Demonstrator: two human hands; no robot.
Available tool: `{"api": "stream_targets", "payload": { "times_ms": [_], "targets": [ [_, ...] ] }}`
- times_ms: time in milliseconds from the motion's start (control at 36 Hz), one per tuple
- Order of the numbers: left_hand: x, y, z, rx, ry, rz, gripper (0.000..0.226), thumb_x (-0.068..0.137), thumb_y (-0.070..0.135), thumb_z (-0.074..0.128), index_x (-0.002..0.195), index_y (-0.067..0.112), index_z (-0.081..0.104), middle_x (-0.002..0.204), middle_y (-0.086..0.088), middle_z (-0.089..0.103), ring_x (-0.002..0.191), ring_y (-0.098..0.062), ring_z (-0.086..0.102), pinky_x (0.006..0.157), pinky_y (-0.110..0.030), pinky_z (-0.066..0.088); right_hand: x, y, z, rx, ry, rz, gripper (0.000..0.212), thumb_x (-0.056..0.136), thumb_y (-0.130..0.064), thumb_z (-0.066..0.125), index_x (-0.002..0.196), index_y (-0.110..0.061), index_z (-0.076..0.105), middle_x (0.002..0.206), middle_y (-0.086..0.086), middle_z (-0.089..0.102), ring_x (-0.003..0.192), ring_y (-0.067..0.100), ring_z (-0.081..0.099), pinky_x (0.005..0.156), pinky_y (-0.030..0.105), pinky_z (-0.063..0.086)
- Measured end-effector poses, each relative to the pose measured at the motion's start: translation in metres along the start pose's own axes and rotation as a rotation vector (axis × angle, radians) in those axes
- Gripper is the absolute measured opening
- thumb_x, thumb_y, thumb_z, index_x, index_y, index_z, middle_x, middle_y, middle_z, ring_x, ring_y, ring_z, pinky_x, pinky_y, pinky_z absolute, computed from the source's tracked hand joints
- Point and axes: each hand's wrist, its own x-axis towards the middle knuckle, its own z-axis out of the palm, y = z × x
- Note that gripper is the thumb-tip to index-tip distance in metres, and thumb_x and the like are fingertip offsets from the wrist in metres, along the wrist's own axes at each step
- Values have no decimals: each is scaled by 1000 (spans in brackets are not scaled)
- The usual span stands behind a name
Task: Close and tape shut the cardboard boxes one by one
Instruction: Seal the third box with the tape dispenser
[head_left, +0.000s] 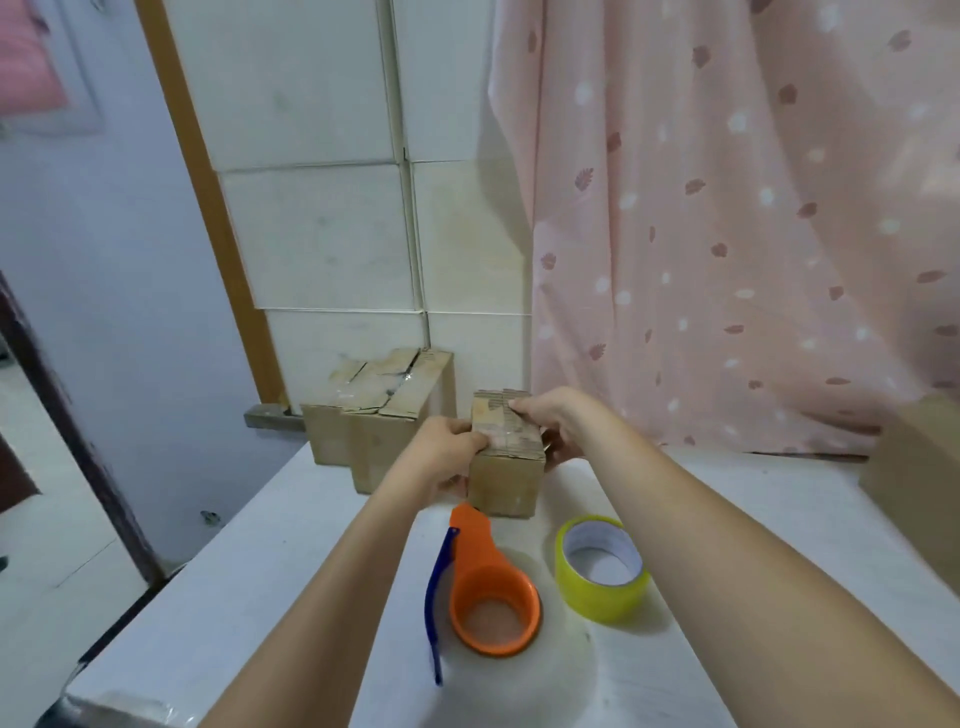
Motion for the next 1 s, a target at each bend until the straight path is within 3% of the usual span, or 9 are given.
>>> {"api": "stream_targets", "payload": {
  "times_ms": [83,194,250,361,444,528,667,778,1000],
  "targets": [
    [8,-14,-2,73,85,10,22,97,25,61,116,17,68,89,-7,71,67,-18,63,48,-23,43,11,6,7,-45,8,28,41,103,-40,49,113,-2,62,103,18,67,91,33,66,92,49,57],
    [8,-18,-12,316,219,143,23,97,23,58,114,15,72,88,-1,71,71,-12,62,53,-18,43,17,8,17,-11,22,11,38,102,-40,53,90,-4,61,90,17,65,89,37,66,88,52,57],
    [7,-15,-19,453,326,300,25,97,18,52,110,16,74,88,1,71,75,-13,65,58,-19,46,26,5,24,9,14,4,43,100,-43,56,103,0,60,102,20,67,89,38,69,85,55,58],
    [15,-13,-39,621,469,545,27,95,25,52,114,20,72,119,0,66,112,-22,57,94,-36,45,99,3,33,35,155,-52,57,72,-45,72,109,-3,64,95,22,71,75,42,72,68,61,59],
    [31,-20,-50,837,400,445,51,86,56,41,126,35,64,141,0,55,134,-29,41,116,-49,25,116,-6,42,47,237,-90,50,66,-43,68,101,-6,66,87,19,72,72,40,72,69,59,60],
    [43,-32,-51,997,275,322,63,79,73,31,131,46,54,153,1,40,139,-40,29,118,-58,13,95,-16,49,74,280,-107,42,73,-40,70,99,-8,65,90,15,70,76,36,72,73,52,61],
    [51,-45,-43,1105,300,310,70,74,87,39,137,55,44,158,2,26,141,-43,22,116,-63,6,61,-28,53,92,337,-156,30,92,-33,66,87,-5,56,78,8,54,78,30,65,69,39,59],
    [55,-52,-39,1218,332,369,49,85,69,53,133,59,47,157,-4,21,139,-47,20,113,-67,6,73,-32,54,82,373,-198,26,92,-30,68,94,-10,52,90,10,54,91,34,63,80,41,59],
    [64,-51,-34,1280,391,387,50,96,46,53,140,59,35,150,-11,24,132,-49,27,112,-67,14,92,-35,43,69,380,-195,25,94,-29,67,93,-9,52,72,6,49,58,21,50,64,30,52]
  ]
}}
